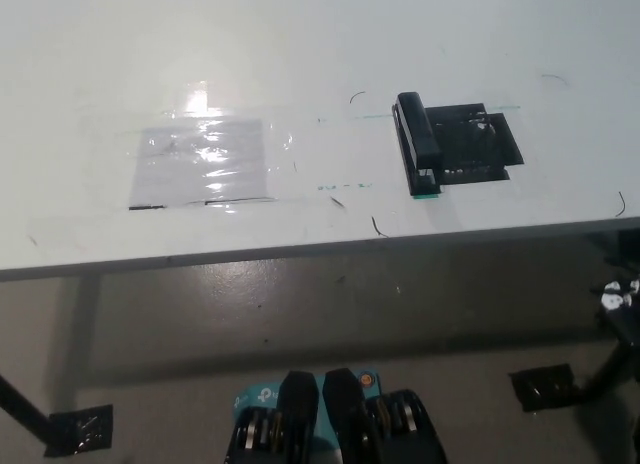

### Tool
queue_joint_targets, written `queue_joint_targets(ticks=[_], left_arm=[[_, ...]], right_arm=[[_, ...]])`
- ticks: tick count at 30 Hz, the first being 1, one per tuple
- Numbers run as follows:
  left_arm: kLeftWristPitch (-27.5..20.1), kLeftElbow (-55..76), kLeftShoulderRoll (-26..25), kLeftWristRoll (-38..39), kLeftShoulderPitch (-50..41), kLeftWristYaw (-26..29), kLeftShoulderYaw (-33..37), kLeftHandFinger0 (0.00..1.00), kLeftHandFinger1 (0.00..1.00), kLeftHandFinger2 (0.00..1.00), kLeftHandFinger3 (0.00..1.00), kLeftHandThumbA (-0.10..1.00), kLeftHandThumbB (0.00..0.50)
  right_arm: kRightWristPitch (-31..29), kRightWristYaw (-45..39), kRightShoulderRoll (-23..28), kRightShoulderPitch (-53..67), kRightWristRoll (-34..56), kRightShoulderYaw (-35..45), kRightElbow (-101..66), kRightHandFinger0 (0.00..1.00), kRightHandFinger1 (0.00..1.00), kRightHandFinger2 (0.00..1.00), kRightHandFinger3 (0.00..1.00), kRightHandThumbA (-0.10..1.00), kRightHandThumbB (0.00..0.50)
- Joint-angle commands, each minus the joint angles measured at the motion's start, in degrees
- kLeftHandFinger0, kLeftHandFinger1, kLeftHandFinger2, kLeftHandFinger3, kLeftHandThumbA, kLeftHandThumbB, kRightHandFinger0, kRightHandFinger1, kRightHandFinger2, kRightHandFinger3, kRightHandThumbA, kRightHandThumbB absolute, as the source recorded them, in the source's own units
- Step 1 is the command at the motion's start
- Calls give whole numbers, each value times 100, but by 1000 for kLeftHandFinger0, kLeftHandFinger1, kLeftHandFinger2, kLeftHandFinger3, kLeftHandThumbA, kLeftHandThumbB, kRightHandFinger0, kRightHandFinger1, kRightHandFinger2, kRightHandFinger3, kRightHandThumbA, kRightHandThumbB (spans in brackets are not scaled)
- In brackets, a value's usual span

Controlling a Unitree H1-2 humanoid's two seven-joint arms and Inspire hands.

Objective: A stapler is kept infront of the robot on the black mark on the desk and the robot uses its right hand to lift the top of the stapler to open it

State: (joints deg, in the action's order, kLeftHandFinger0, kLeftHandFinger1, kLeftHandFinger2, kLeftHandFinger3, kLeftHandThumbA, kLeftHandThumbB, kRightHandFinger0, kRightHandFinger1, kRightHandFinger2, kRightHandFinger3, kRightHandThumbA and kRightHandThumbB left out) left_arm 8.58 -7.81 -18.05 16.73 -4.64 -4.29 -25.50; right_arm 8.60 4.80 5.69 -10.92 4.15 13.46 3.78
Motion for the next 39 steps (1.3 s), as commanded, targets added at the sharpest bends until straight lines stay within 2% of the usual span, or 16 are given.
queue_joint_targets(ticks=[1,6,9,14,18,19,20,21,24,28,29,30,32,35,38,39], left_arm=[[12,106,-62,100,41,8,-23,541,564,713,872,329,152],[-22,114,-78,140,28,-46,-1,554,569,706,881,340,132],[19,95,-89,158,34,-46,2,563,575,722,884,346,145],[-32,22,-103,115,37,-39,22,529,564,709,873,356,162],[41,80,-73,192,35,-28,-10,509,551,700,858,329,160],[47,73,-70,185,41,-9,-17,499,545,694,852,326,151],[47,74,-70,185,41,-9,-17,497,544,693,850,325,152],[-15,67,-111,107,17,-46,35,509,566,700,868,349,138],[-34,26,-73,123,50,-17,24,524,570,713,870,335,153],[-16,80,-47,152,44,-25,25,551,595,735,902,342,143],[-24,78,-47,145,46,-24,28,559,596,734,901,346,147],[-59,57,-42,152,54,-37,27,560,592,735,899,342,152],[-48,51,-29,174,72,-42,22,559,591,737,899,338,148],[-72,36,-39,152,77,-40,24,534,575,729,892,349,151],[-78,27,-34,139,81,-20,20,506,562,713,876,342,149],[-60,46,-30,155,77,-28,19,490,560,715,875,338,151]], right_arm=[[465,-240,64,-281,241,-161,-719,202,228,345,613,187,62],[889,-266,77,-595,178,-401,-1280,166,217,352,611,189,75],[1136,-233,21,-845,221,-478,-1511,160,214,339,601,137,56],[1833,-134,-252,-1397,670,-459,-1815,220,252,374,634,147,51],[1833,96,-409,-1690,1076,-615,-1570,250,286,437,683,190,23],[1833,116,-414,-1720,1274,-677,-1483,277,316,467,742,244,12],[1833,149,-394,-1720,1312,-701,-1483,278,317,468,743,247,11],[1833,234,-545,-1761,1718,-708,-1227,336,391,530,823,360,7],[1833,382,-571,-1806,2041,-789,-1042,365,434,560,875,447,0],[1833,835,-1046,-1953,3054,-502,-639,454,542,675,970,566,0],[1833,990,-1205,-1989,3335,-364,-561,480,567,684,939,579,0],[1833,1042,-1361,-2022,3571,-211,-473,502,633,773,976,652,0],[1833,1177,-1507,-2065,3717,-81,-390,497,671,802,989,724,0],[1833,1292,-1736,-2083,4139,136,-245,539,783,947,1000,880,0],[1833,1361,-1830,-2060,4338,231,-203,572,834,968,1000,989,0],[1833,1421,-1942,-2060,4462,378,-170,628,882,982,1000,1000,0]])
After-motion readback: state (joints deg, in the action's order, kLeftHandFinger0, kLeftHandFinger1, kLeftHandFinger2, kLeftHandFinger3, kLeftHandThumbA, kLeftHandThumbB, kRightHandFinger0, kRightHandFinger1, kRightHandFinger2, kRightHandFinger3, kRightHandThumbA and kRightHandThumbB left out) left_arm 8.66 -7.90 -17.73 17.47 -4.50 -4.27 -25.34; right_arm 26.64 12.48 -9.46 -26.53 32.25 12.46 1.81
